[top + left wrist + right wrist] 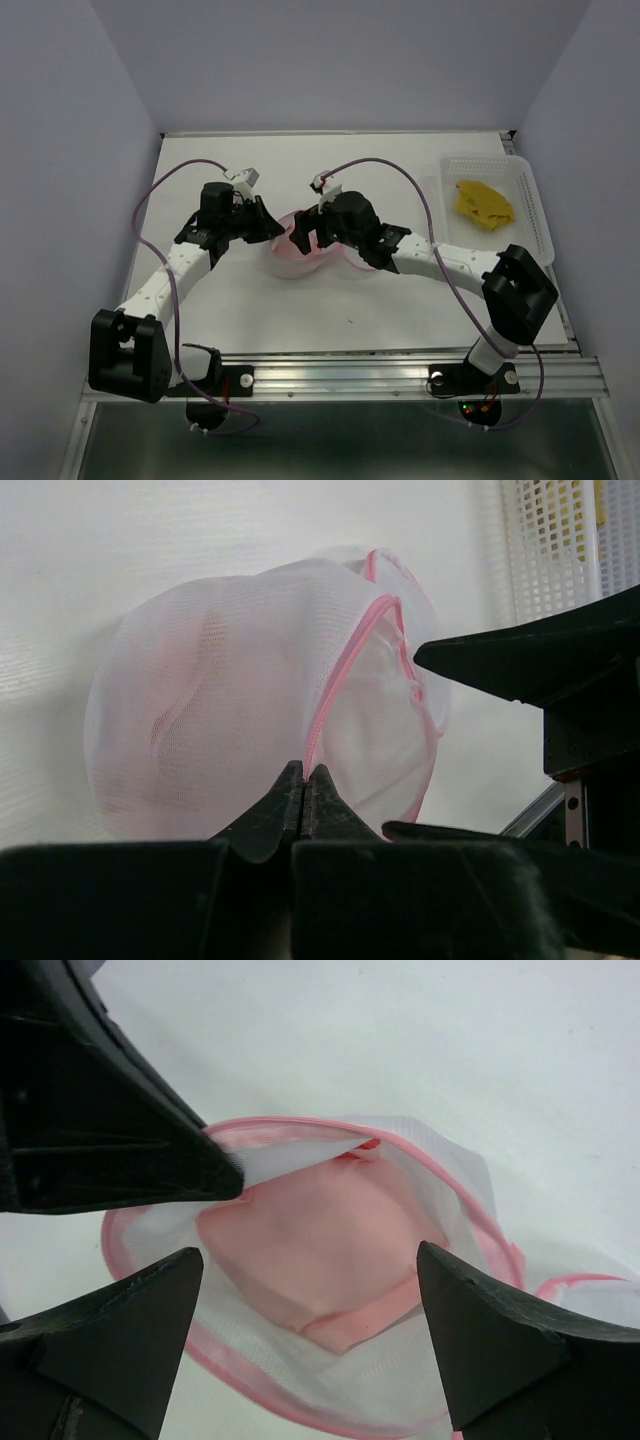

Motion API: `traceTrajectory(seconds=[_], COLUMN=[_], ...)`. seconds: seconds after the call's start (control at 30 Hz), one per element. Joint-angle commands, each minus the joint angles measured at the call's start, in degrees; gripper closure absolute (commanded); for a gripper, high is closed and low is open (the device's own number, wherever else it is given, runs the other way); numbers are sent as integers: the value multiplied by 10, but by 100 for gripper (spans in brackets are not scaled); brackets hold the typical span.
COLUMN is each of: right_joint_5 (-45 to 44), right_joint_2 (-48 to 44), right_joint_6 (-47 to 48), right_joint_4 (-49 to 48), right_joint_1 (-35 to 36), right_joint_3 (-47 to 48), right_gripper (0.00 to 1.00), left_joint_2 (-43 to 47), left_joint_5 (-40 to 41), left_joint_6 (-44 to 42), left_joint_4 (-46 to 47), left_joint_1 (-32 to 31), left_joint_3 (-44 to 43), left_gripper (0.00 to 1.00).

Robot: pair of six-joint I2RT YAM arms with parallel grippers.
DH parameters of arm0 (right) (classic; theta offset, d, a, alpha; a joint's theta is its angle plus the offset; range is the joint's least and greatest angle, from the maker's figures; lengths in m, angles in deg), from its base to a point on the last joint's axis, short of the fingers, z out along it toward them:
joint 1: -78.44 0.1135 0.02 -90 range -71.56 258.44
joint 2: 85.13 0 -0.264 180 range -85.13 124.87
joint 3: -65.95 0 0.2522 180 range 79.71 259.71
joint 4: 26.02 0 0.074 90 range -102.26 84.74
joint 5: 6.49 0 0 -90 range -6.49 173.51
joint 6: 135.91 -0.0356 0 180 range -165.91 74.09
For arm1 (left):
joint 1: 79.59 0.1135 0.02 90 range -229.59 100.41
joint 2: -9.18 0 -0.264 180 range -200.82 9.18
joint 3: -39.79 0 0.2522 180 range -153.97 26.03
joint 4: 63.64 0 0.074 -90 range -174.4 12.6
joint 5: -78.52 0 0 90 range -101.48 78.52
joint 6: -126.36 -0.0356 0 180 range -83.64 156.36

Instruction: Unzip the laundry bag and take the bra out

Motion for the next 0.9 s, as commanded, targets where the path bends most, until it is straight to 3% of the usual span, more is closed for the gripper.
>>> traceTrajectory(seconds=[0.0,0.07,0.13,0.23,0.3,0.87], right_joint_5=[-18,-19,-12,1,1,26], right_joint_2=[30,60,78,105,115,231], right_joint_6=[-7,-9,-12,-13,-14,-21], right_joint_4=[4,4,0,-25,-40,-60], right_joint_1=[-4,-4,-4,-4,-4,2], right_joint_3=[31,45,52,51,50,47], right_gripper=[11,18,18,11,0,0], left_joint_2=[-4,-3,-3,-2,-4,-18], left_joint_5=[-5,-6,-5,-3,-3,-6], left_joint_6=[-10,-10,-10,-10,-10,-8], left_joint_4=[7,7,8,8,7,6], left_joint_1=[3,3,3,3,3,3], left_joint_3=[-5,-5,-5,-5,-5,-4], left_gripper=[100,100,100,100,100,100])
